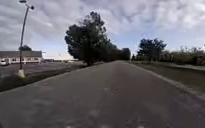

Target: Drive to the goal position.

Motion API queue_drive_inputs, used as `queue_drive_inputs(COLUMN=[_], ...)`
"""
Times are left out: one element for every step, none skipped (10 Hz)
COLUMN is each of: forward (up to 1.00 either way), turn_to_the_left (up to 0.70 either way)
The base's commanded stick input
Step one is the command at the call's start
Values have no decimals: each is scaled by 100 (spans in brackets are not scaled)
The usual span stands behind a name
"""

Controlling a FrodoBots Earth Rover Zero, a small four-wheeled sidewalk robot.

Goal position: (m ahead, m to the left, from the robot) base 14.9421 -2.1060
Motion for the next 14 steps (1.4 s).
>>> queue_drive_inputs(forward=[70,70,70,70,70,70,70,70,70,70,70,70,70,70], turn_to_the_left=[-18,0,0,0,0,0,0,0,0,0,0,0,0,0])
